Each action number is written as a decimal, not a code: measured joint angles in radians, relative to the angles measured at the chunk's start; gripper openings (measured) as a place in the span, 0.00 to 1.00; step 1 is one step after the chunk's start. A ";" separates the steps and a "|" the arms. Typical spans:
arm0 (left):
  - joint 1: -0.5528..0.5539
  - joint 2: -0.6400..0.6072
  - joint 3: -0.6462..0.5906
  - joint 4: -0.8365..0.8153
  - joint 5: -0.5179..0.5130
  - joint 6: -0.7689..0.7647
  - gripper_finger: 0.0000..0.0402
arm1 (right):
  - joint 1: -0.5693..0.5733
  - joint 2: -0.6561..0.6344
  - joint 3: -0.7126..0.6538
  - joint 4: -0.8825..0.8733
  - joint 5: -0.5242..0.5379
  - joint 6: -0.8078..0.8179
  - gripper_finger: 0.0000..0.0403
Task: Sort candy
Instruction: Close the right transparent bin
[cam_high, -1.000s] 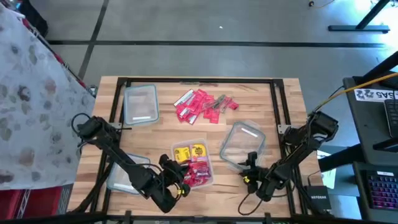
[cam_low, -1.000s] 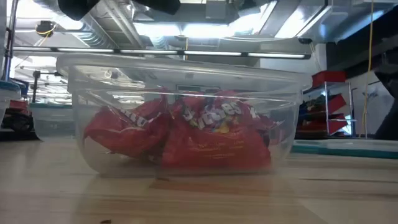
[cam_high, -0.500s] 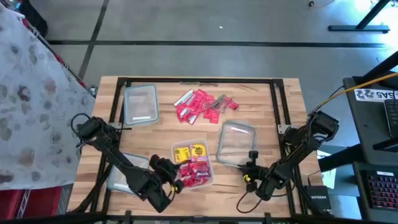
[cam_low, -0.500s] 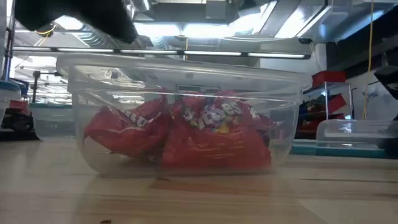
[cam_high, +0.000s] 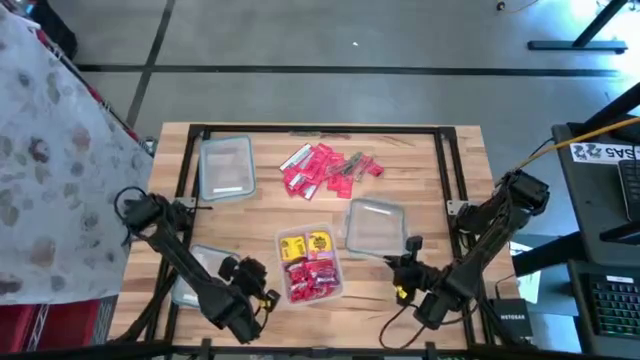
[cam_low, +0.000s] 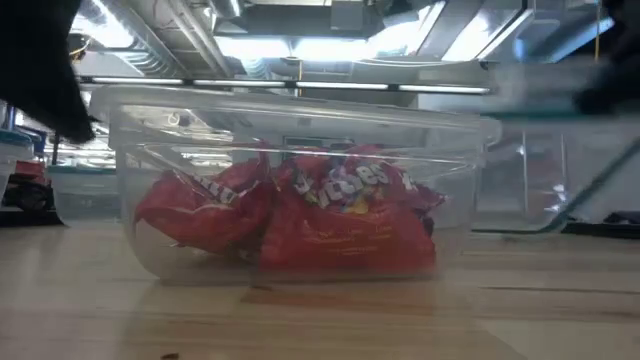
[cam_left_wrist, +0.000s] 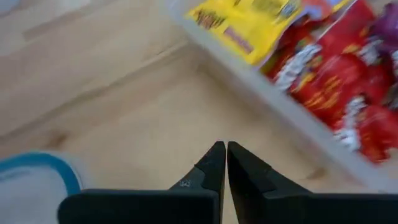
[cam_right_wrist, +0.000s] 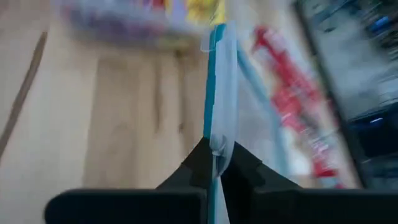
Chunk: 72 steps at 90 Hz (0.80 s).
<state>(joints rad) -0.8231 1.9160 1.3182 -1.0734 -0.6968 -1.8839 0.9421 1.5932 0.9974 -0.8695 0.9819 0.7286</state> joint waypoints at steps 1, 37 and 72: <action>-0.001 0.003 -0.008 0.008 -0.001 -0.005 0.00 | 0.000 0.000 0.007 0.000 0.012 -0.008 0.00; 0.044 0.071 -0.147 0.273 -0.333 0.133 0.00 | -0.084 0.004 0.132 0.182 0.260 -0.488 0.00; 0.122 0.068 -0.150 0.284 -0.393 0.193 0.00 | -0.192 0.027 0.070 0.722 -0.082 -1.024 0.00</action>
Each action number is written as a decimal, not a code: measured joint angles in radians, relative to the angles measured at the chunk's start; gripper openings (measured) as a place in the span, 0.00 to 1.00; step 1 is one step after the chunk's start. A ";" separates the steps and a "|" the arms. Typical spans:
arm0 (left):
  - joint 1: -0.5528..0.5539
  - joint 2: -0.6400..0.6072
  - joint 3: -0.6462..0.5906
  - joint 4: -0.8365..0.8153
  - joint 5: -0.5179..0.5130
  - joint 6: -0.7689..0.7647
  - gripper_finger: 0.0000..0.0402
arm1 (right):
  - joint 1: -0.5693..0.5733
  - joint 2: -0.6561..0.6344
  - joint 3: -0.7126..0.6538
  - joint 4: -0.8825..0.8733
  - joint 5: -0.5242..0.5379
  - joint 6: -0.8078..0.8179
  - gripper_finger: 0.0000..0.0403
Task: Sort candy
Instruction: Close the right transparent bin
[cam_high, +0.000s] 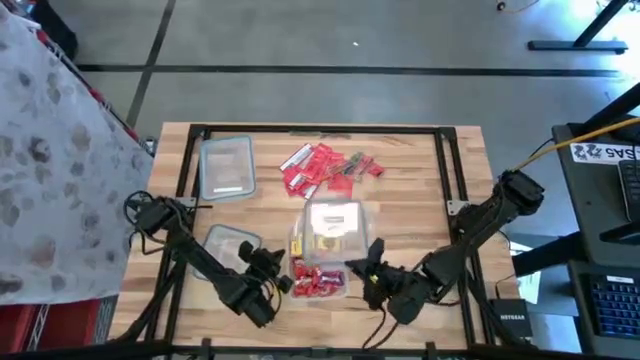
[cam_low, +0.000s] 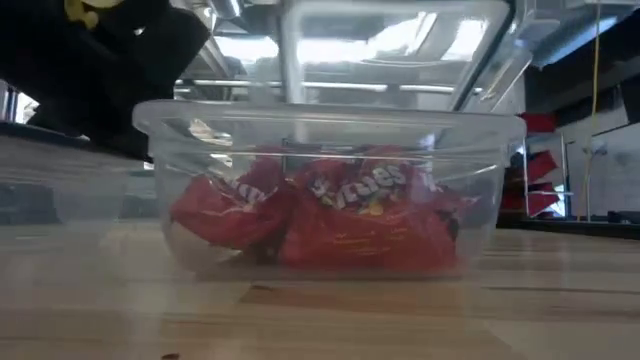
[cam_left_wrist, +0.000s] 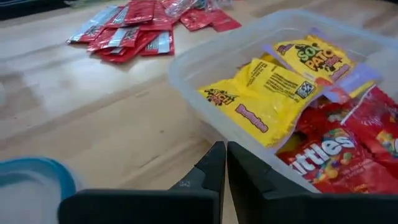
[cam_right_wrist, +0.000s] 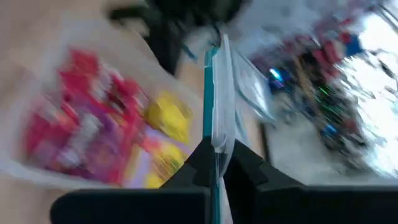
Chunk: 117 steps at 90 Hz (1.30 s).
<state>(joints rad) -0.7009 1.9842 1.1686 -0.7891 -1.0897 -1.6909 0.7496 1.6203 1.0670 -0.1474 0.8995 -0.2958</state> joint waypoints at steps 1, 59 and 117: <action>0.002 0.000 0.000 0.000 -0.001 -0.002 0.00 | 0.000 0.000 -0.002 0.005 -0.004 -0.002 0.00; -0.026 -0.148 0.000 -0.038 -0.363 0.046 0.00 | 0.002 0.136 -0.014 0.187 -0.070 0.029 0.00; -0.079 -0.218 0.002 -0.017 -0.306 0.065 0.00 | 0.002 0.136 -0.014 0.174 -0.168 0.246 0.00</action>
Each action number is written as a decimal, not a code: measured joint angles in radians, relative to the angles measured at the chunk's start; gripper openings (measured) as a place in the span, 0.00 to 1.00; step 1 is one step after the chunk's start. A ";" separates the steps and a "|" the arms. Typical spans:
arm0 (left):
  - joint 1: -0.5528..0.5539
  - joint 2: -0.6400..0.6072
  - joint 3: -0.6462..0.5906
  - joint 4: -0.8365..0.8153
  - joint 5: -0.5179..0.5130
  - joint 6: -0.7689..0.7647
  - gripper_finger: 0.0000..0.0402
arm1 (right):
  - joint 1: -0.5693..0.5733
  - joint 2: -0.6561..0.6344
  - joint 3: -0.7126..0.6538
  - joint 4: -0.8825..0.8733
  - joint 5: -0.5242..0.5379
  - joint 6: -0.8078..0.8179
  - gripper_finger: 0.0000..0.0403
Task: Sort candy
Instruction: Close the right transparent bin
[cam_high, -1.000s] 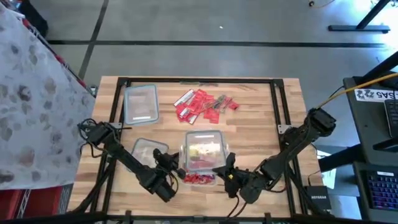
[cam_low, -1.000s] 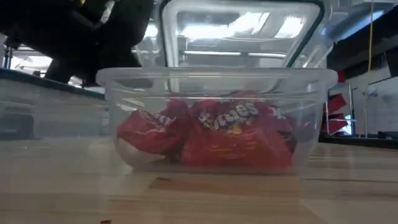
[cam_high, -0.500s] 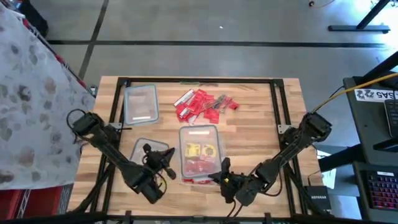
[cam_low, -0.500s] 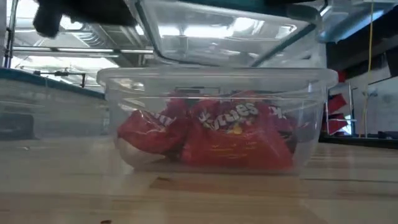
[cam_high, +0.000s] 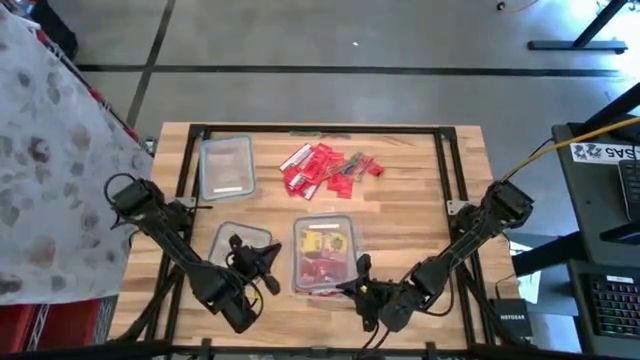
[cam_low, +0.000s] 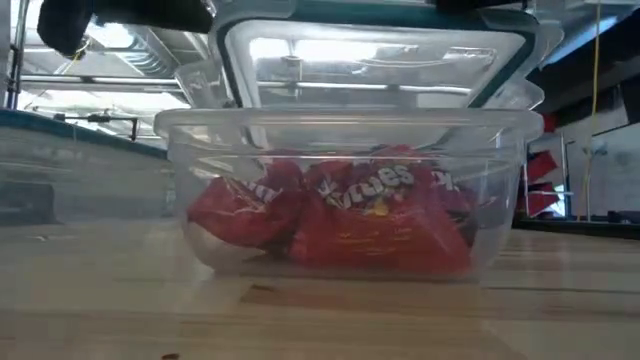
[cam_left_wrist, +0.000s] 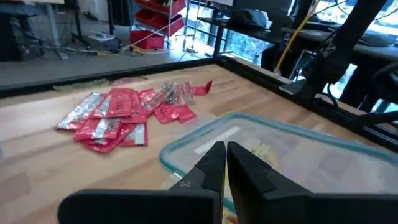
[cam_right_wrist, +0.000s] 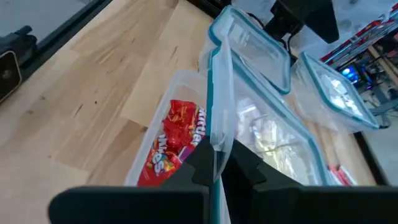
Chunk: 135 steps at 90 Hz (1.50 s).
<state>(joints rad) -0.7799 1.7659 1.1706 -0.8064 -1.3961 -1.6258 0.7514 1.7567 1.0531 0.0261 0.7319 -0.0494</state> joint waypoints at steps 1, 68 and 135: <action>0.002 0.004 0.000 0.005 0.001 0.004 0.00 | -0.001 0.000 0.000 0.000 -0.003 0.002 0.00; 0.029 0.056 0.000 0.038 0.103 0.003 0.00 | -0.091 -0.001 0.000 0.032 -0.362 0.150 0.40; -0.061 0.089 0.020 0.389 0.567 0.036 0.00 | 0.051 -0.282 -0.045 -0.884 0.029 0.725 0.37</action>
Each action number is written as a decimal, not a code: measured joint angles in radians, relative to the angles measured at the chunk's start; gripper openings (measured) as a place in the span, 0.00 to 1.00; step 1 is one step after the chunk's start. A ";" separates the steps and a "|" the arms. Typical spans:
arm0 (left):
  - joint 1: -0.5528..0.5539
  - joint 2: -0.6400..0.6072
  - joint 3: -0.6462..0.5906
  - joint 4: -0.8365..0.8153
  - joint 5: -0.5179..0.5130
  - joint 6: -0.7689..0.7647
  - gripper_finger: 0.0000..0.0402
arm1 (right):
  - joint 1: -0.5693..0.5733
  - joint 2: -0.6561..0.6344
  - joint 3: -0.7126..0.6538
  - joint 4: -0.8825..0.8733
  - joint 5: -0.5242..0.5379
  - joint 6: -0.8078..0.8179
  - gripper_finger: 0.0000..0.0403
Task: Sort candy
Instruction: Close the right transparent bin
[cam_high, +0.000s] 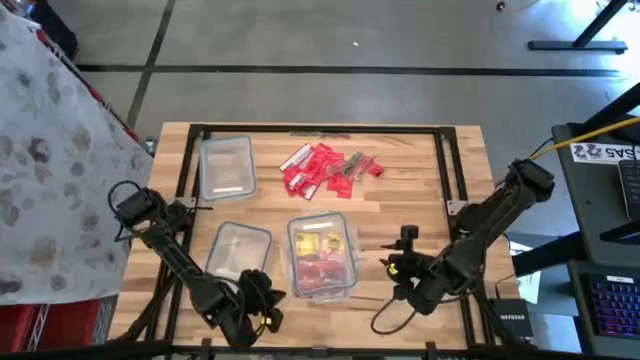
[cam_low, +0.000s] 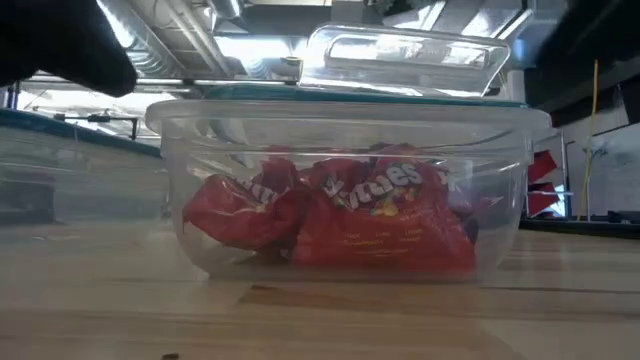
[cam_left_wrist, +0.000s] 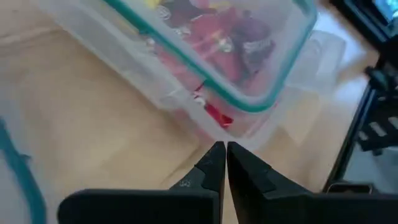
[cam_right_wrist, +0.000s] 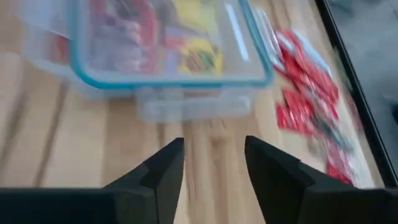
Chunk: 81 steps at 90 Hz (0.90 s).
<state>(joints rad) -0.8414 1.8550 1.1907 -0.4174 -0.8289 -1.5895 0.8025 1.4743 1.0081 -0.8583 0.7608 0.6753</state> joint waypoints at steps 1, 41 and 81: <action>0.001 0.004 0.000 0.012 0.000 -0.001 0.00 | 0.000 0.000 -0.008 0.003 -0.002 0.004 0.37; 0.059 0.143 -0.003 0.067 0.137 -0.018 0.00 | -0.118 0.003 -0.270 0.333 -0.137 0.006 0.34; 0.038 -0.072 -0.002 -0.353 0.225 0.004 0.00 | -0.116 0.003 -0.269 0.466 -0.152 -0.081 0.34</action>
<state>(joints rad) -0.8029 1.7833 1.1889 -0.7705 -0.6037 -1.5857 0.6868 1.4769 0.7391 -0.3922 0.6085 0.5941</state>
